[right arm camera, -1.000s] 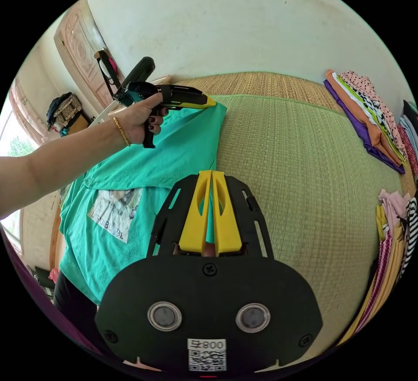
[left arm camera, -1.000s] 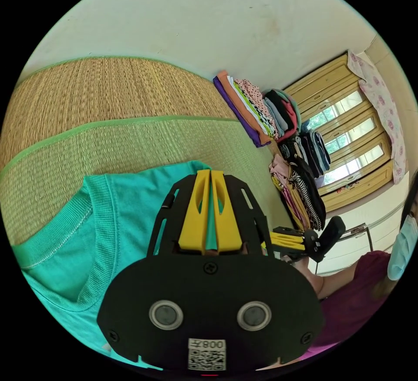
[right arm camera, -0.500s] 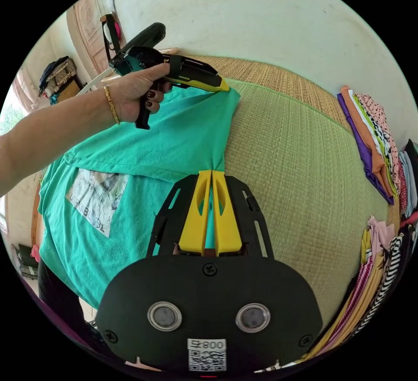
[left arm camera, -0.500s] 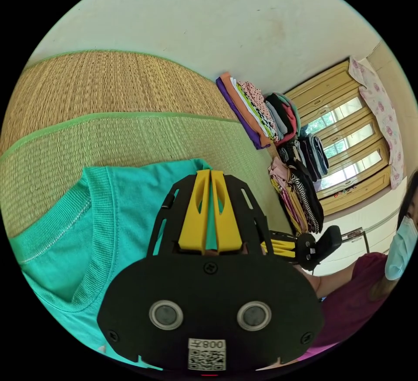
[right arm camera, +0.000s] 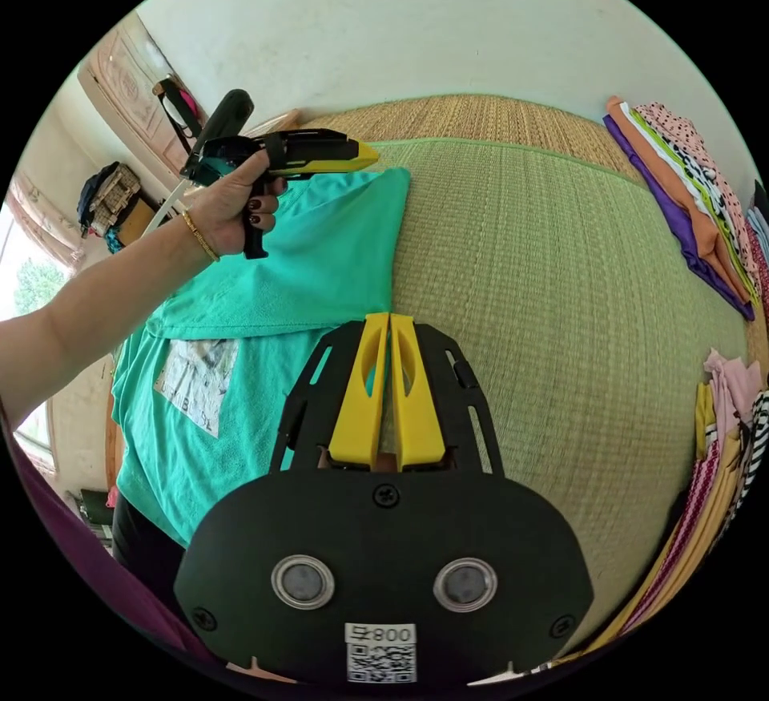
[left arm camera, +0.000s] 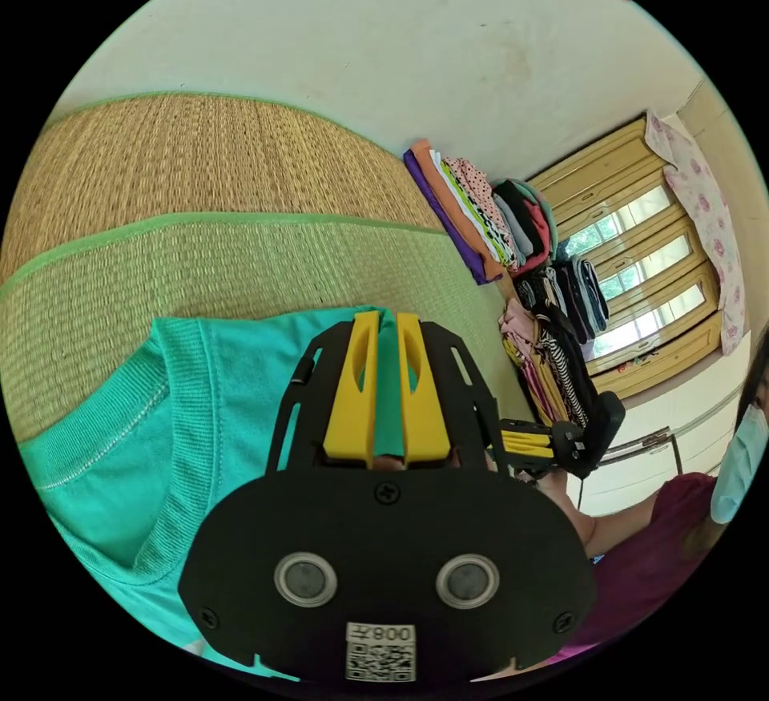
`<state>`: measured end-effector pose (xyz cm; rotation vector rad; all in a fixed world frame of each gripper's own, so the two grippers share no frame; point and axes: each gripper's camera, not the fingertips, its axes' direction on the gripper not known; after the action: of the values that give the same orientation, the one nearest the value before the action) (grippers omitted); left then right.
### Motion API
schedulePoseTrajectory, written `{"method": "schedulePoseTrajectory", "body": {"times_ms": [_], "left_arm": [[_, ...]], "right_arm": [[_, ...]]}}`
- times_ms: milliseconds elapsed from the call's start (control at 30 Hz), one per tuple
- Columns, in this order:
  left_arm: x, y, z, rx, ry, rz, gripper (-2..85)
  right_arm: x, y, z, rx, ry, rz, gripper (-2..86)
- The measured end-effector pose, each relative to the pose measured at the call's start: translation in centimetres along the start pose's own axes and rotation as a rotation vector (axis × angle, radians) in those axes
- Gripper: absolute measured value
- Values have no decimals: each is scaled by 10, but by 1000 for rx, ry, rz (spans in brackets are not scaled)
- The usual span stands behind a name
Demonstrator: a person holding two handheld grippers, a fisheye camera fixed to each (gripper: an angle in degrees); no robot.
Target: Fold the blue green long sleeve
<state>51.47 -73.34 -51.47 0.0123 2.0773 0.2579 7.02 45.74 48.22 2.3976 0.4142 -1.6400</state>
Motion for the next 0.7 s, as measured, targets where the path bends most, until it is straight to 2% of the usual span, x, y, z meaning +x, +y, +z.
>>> {"method": "schedulePoseTrajectory", "body": {"times_ms": [100, 167, 300, 367, 533, 700], "left_arm": [[16, 13, -20, 11, -1, 41, 16], [24, 21, -22, -19, -6, 63, 12], [32, 38, -11, -161, -72, 51, 5], [34, 48, -23, -131, -49, 21, 3], [61, 93, -95, -49, -9, 49, 1], [72, 169, -156, -54, -40, 5, 1]], "right_arm": [[3, 5, -12, 30, 23, 36, 1], [-4, 6, -24, 77, -53, 25, 1], [-36, -4, -10, 27, 22, -72, 1], [-43, -7, 17, -74, 75, -98, 1], [-49, -5, 9, -42, 67, -87, 1], [-63, -6, 2, 7, 79, -91, 1]]}}
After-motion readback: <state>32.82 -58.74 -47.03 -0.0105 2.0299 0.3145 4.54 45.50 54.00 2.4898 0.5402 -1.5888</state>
